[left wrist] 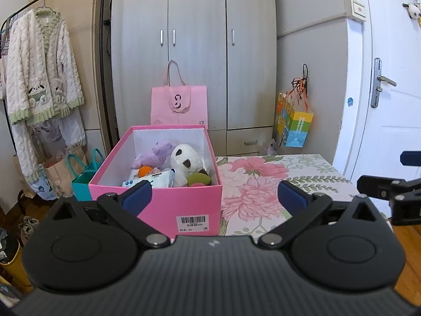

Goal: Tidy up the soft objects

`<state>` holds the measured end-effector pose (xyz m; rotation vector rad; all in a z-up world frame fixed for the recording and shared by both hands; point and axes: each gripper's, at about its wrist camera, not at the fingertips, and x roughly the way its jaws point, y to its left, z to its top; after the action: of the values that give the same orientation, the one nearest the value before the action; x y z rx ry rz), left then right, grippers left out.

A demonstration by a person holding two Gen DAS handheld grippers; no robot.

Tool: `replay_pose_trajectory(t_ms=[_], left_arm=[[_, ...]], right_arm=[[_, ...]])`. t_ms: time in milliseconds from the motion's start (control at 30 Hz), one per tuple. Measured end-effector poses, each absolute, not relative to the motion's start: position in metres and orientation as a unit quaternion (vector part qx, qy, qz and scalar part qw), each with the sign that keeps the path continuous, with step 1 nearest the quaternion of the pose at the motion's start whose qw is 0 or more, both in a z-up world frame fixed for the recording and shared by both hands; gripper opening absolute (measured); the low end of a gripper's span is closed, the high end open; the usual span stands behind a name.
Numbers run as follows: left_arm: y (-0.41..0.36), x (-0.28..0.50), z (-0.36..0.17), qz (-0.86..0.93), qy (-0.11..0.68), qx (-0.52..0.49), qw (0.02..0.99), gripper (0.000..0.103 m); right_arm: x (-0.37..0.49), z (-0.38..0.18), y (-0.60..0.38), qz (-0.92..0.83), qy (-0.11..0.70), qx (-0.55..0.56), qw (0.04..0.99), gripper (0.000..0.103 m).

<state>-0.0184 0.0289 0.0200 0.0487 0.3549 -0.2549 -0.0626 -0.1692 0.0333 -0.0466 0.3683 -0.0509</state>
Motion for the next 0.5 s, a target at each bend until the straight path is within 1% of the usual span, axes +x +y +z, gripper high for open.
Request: replay_pose_trajectory(t_ms=[167, 267, 333, 500], left_arm=[[0.026, -0.022, 0.018, -0.119, 0.178, 0.033, 0.976, 0.103], [0.022, -0.023, 0.017, -0.115, 0.181, 0.051, 0.975, 0.103], [0.019, -0.023, 0.016, -0.110, 0.187, 0.054, 0.975, 0.103], [0.017, -0.027, 0.014, -0.101, 0.196, 0.063, 0.973, 0.103]], right_arm=[[-0.066, 0.034, -0.174, -0.049, 0.185, -0.003, 0.981, 0.103], [-0.072, 0.032, -0.167, -0.086, 0.187, -0.021, 0.978, 0.103], [-0.075, 0.031, -0.162, -0.083, 0.190, -0.027, 0.978, 0.103], [-0.082, 0.030, -0.165, -0.066, 0.199, -0.002, 0.978, 0.103]])
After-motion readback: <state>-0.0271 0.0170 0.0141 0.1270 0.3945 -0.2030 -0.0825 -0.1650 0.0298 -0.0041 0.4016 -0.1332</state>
